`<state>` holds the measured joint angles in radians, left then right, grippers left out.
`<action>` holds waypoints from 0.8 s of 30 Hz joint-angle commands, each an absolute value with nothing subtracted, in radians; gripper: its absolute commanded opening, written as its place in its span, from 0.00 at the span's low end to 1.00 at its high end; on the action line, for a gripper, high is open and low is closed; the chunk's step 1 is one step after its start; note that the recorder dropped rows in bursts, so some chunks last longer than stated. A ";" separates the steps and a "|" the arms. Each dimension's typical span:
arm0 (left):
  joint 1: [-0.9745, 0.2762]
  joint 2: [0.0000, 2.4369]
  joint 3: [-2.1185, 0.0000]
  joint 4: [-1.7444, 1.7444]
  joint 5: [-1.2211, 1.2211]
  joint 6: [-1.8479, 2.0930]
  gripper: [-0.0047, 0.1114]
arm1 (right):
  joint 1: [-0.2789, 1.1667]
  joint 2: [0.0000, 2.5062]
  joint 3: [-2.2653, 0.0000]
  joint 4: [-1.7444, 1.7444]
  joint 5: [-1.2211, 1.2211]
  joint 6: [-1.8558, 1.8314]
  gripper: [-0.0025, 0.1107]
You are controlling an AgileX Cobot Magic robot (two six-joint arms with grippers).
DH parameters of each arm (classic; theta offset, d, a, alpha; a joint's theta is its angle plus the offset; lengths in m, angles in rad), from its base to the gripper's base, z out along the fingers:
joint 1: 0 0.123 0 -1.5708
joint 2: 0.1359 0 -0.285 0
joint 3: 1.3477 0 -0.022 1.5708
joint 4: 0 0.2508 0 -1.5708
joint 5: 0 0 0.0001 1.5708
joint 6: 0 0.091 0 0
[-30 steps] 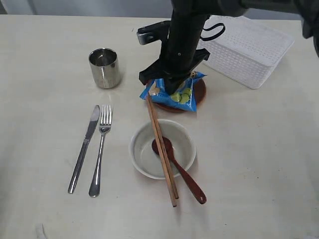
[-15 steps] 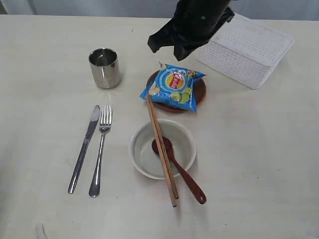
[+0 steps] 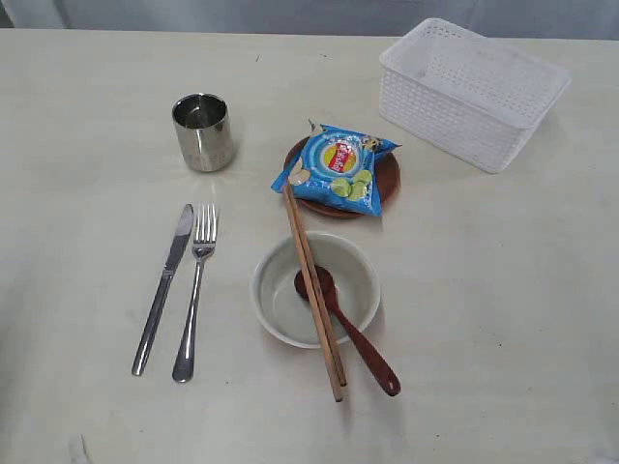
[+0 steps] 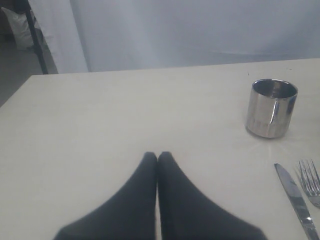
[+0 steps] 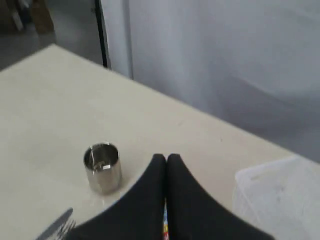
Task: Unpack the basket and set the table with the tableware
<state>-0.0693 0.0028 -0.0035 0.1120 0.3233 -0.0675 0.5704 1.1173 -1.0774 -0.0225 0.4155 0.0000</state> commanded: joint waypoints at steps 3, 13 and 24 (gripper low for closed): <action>-0.067 0.000 0.000 0.101 0.323 -0.067 0.04 | 0.572 0.873 -1.010 -0.049 0.327 0.000 0.02; -0.067 0.000 0.000 0.101 0.323 -0.067 0.04 | 0.572 0.546 -0.918 -0.079 0.320 0.000 0.02; -0.067 0.000 0.000 0.105 0.323 -0.067 0.04 | 0.572 0.233 -0.871 -0.079 0.357 -0.025 0.02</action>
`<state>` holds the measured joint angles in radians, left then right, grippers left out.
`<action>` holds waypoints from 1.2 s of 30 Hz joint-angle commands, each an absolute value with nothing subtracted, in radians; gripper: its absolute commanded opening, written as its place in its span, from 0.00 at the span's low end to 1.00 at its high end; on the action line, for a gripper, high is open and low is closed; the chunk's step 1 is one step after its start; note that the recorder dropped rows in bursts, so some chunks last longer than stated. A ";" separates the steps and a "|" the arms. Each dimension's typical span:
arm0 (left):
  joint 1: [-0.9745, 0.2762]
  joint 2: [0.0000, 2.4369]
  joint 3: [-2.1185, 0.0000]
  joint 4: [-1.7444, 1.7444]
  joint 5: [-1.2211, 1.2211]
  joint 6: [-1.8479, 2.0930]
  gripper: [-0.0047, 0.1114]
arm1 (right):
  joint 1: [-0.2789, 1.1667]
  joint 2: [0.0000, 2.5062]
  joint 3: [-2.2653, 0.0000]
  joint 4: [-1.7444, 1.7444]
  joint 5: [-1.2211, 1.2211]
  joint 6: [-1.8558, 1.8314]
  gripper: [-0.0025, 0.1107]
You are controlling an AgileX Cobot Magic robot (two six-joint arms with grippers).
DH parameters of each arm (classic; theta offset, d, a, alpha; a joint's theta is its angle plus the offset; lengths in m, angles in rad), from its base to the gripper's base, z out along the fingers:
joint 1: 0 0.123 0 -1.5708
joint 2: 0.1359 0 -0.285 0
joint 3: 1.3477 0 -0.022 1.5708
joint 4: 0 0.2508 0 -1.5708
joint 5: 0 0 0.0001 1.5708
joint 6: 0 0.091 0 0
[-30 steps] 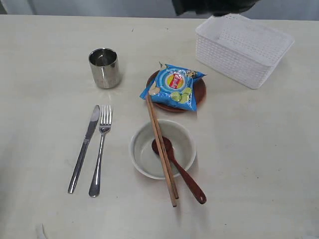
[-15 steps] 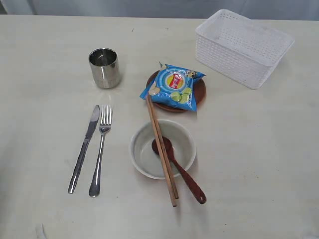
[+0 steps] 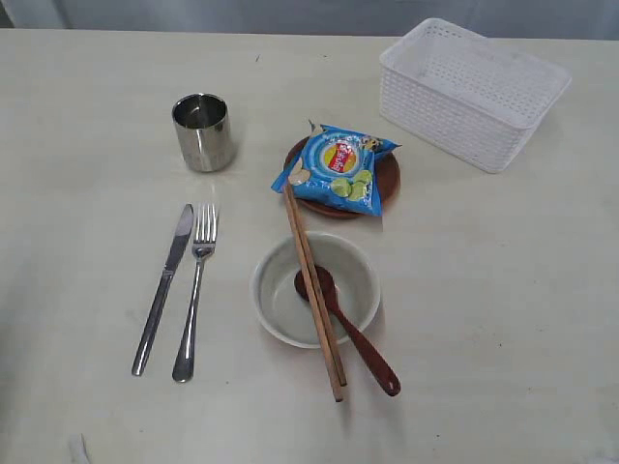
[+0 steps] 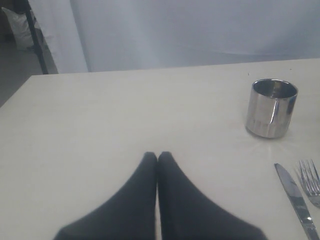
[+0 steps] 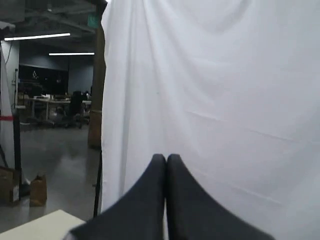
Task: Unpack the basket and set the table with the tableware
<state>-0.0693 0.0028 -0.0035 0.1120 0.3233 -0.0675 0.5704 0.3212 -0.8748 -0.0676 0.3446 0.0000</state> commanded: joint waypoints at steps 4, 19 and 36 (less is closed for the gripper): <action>-0.067 0.000 0.000 0.105 0.323 -0.067 0.04 | 0.572 0.149 -0.871 -0.079 0.348 -0.038 0.02; -0.067 0.000 0.000 0.105 0.323 -0.067 0.04 | 0.572 0.000 -0.883 -0.076 0.346 -0.038 0.02; -0.067 0.000 0.000 0.105 0.323 -0.067 0.04 | 0.405 0.000 -0.796 -0.129 0.339 -0.050 0.02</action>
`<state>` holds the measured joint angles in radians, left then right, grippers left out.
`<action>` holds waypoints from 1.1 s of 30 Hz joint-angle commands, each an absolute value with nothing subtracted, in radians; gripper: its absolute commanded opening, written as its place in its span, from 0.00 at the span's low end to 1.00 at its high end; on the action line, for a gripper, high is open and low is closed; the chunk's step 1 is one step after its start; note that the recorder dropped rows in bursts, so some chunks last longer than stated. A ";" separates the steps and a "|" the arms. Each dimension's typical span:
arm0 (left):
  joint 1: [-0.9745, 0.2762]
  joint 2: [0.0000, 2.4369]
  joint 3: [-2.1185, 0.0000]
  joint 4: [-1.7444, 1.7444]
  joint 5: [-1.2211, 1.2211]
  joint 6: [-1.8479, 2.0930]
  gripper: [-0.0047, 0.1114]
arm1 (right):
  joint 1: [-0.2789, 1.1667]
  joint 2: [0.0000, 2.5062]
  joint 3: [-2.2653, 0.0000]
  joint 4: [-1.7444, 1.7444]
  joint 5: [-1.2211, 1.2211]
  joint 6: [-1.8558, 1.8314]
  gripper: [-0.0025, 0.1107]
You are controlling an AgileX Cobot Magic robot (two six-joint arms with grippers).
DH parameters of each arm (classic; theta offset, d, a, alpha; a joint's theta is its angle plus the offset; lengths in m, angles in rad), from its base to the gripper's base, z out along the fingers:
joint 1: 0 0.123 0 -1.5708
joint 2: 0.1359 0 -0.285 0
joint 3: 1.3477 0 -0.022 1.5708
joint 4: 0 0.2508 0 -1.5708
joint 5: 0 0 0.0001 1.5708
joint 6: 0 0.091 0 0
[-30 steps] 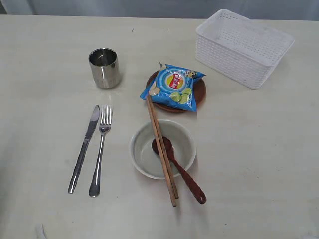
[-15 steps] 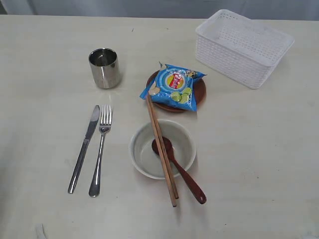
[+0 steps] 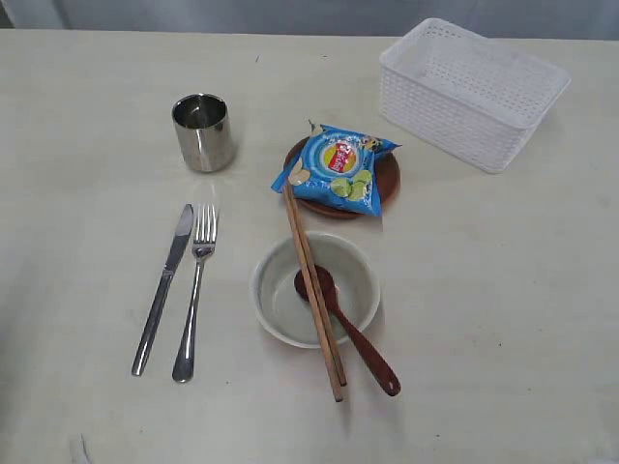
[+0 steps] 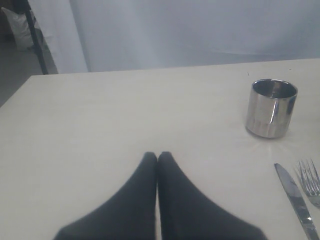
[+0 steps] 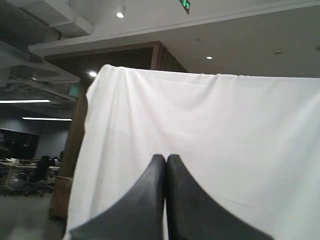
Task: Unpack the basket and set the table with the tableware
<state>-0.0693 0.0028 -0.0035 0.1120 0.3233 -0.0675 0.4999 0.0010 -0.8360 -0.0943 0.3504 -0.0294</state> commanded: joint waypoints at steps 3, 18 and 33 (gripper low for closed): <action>-0.067 0.000 0.000 0.105 0.323 -0.067 0.04 | 0.309 0.000 -0.732 -0.141 0.317 -0.053 0.02; -0.067 0.000 0.000 0.105 0.323 -0.067 0.04 | 0.028 0.000 -0.215 -0.135 0.163 -0.053 0.02; -0.067 0.000 0.000 0.105 0.323 -0.067 0.04 | 0.023 0.000 0.000 -0.110 0.326 -0.057 0.02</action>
